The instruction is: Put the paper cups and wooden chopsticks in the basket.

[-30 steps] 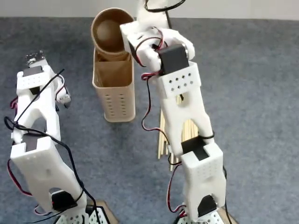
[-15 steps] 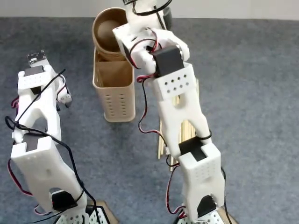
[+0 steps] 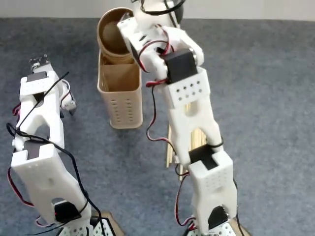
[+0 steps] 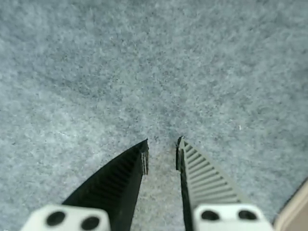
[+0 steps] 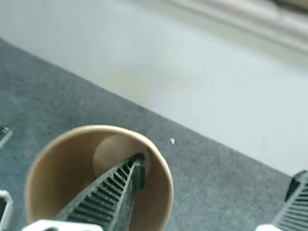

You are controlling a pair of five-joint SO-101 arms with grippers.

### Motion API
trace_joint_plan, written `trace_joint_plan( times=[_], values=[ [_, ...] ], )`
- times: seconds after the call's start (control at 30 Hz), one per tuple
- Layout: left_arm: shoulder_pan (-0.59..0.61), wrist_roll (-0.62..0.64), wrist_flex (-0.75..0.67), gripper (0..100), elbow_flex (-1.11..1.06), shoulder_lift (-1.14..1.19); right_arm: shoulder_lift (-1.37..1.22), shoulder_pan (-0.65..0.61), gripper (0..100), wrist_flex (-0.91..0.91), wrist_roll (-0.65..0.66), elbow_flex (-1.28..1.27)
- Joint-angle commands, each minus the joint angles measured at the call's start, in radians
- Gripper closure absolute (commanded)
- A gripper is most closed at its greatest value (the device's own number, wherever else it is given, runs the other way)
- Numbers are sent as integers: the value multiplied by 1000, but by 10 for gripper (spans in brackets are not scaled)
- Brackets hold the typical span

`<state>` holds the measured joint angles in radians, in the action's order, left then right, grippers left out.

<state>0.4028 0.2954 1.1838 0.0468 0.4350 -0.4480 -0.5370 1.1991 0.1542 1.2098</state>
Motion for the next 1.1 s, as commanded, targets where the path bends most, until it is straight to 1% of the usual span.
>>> trace_joint_plan(
  times=[0.0,0.1,0.17,0.5,0.63,0.7,0.8,0.87,0.9,1.0,1.07],
  values=[
    [-31,11,-14,870,4,-13,56,-4,563,-18,14,-1],
    [-31,11,-14,870,4,-13,61,-4,563,-10,14,-1],
    [-31,11,-14,870,5,-13,64,-4,563,30,14,1],
    [-33,11,-14,870,5,-13,262,-48,563,367,12,174],
    [-33,11,-14,870,5,-13,306,-59,563,461,12,185],
    [-33,11,-14,870,5,-12,305,-56,563,478,14,185],
    [-33,11,-14,870,5,-12,294,-54,563,453,15,171],
    [-31,11,-14,870,5,-12,257,-54,563,400,17,124],
    [-31,11,-12,870,5,-12,232,-53,563,358,17,102],
    [-30,11,-9,870,5,-12,150,-45,563,202,84,38],
    [-30,11,-9,870,5,-12,87,-41,563,82,106,13]
  ],
)
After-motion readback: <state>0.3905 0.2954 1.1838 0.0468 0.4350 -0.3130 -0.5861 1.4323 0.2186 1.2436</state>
